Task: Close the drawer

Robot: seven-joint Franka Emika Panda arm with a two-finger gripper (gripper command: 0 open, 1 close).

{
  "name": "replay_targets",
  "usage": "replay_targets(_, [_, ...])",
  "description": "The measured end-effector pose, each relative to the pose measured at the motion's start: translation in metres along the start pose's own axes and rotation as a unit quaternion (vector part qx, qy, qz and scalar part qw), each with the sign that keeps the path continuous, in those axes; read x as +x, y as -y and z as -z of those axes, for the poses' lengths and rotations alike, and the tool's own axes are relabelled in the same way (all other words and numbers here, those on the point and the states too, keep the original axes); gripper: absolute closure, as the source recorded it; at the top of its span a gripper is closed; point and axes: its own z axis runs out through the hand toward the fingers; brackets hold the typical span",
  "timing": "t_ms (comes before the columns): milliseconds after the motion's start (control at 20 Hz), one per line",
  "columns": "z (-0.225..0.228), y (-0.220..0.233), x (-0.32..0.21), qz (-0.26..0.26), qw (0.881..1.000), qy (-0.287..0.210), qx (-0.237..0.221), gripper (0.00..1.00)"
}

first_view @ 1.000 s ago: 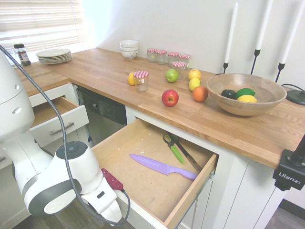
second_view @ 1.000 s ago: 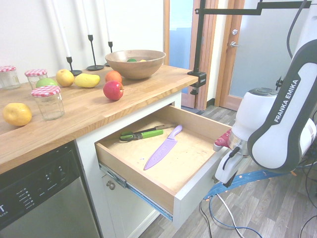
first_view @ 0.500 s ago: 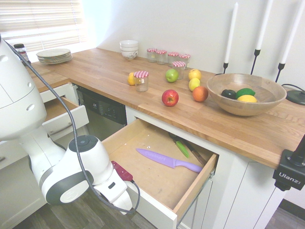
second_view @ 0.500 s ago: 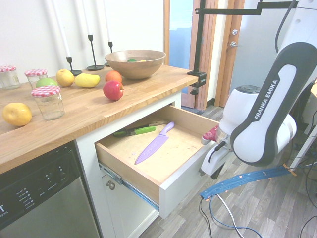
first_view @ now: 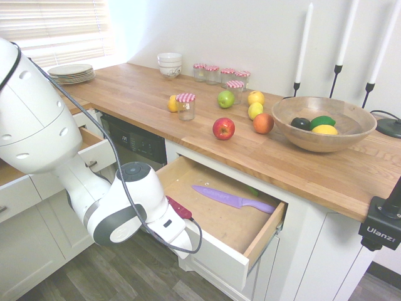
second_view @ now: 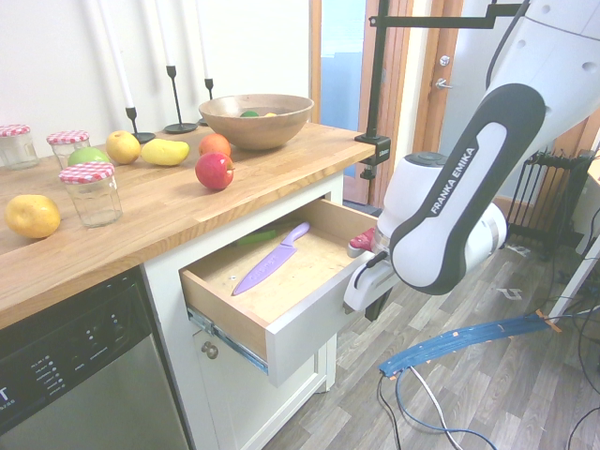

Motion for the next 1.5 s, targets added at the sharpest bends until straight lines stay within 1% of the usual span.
replay_targets(500, [-0.013, 0.049, 0.037, -0.014, 1.0, -0.021, 0.016, 1.0])
replay_targets(950, [0.001, 0.078, 0.064, -0.018, 0.998, -0.042, 0.036, 1.0])
replay_targets(1500, [-0.004, 0.117, 0.099, -0.025, 0.997, -0.052, 0.041, 1.0])
